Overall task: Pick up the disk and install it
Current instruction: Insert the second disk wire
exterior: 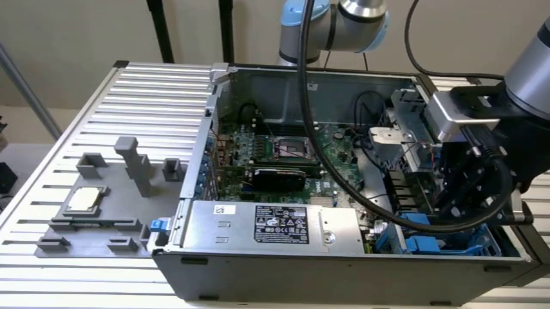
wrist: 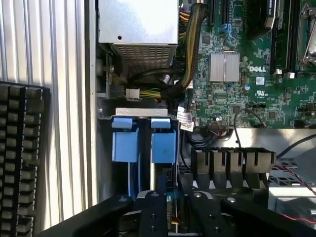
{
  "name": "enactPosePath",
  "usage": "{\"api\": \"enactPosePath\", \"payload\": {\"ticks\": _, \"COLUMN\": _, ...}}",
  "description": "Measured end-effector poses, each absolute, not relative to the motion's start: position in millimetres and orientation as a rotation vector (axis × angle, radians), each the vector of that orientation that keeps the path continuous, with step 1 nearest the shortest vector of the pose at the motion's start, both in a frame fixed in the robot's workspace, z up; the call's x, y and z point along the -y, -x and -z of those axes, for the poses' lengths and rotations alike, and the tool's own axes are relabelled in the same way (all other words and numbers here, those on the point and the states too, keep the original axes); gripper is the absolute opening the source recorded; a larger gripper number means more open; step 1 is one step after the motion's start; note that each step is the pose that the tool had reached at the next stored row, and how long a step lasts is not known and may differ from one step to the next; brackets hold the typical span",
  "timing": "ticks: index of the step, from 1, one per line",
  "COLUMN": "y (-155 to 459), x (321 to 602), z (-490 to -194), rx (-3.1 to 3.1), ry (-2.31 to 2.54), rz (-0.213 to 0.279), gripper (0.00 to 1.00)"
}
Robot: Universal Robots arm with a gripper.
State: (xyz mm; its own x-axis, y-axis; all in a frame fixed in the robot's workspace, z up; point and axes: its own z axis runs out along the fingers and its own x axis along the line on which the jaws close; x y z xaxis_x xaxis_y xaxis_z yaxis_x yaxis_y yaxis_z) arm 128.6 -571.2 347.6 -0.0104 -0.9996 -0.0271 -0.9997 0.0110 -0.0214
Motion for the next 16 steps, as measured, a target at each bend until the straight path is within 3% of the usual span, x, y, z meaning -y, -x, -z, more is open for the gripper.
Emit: {"api": "enactPosePath", "payload": {"ticks": 16, "y": -112, "x": 571, "z": -353, "rx": -2.205, "ry": 2.182, "rz": -0.014, "gripper": 1.00}}
